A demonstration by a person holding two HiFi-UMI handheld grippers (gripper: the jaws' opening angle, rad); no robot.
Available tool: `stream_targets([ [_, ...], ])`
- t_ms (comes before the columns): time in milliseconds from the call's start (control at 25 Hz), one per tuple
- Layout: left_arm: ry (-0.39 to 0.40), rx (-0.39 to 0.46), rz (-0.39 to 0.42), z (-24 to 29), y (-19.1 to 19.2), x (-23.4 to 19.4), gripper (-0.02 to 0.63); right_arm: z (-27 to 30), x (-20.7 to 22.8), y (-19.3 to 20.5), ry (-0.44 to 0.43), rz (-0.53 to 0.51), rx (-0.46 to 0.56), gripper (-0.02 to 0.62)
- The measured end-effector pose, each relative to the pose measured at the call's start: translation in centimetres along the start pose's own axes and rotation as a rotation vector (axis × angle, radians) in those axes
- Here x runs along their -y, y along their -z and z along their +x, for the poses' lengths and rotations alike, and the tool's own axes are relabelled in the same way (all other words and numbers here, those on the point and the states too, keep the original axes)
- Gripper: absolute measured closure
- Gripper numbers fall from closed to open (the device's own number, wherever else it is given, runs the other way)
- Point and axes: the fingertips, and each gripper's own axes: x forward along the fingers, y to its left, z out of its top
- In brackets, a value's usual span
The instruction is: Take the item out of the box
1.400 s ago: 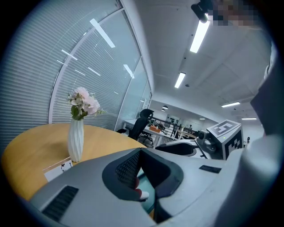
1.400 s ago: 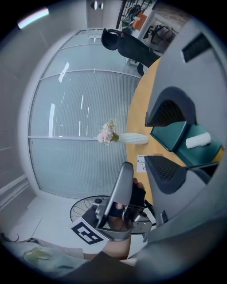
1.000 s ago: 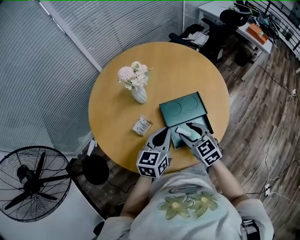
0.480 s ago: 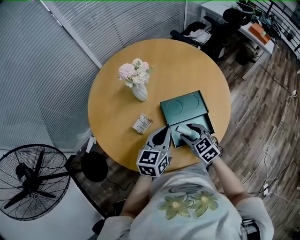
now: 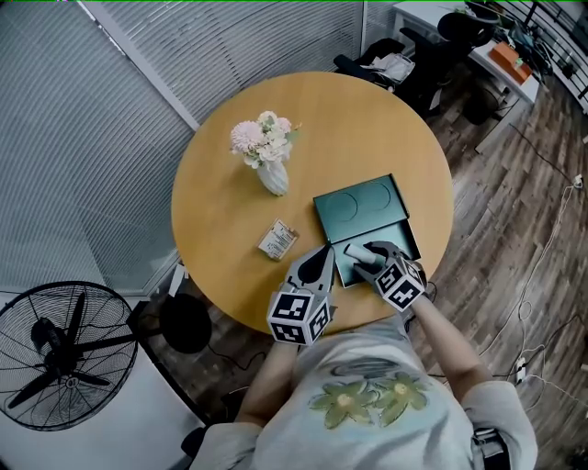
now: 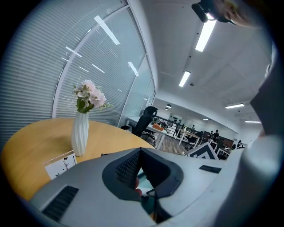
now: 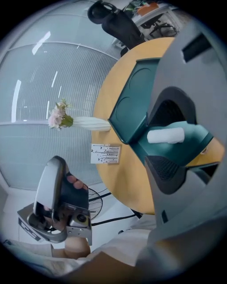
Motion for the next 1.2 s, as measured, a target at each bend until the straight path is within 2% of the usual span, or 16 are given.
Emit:
stream_targets([
  [320,0.0,-0.006,-0.002,0.1,0.1,0.0,0.604,2.1,0.1,1.3,-0.033,-0.053,-0.08,0.383],
  [1200,0.0,-0.026,-0.008,0.3,0.4,-0.4,0.604,5.7,1.1,5.2,-0.049,-0.062,-0.253,0.383],
])
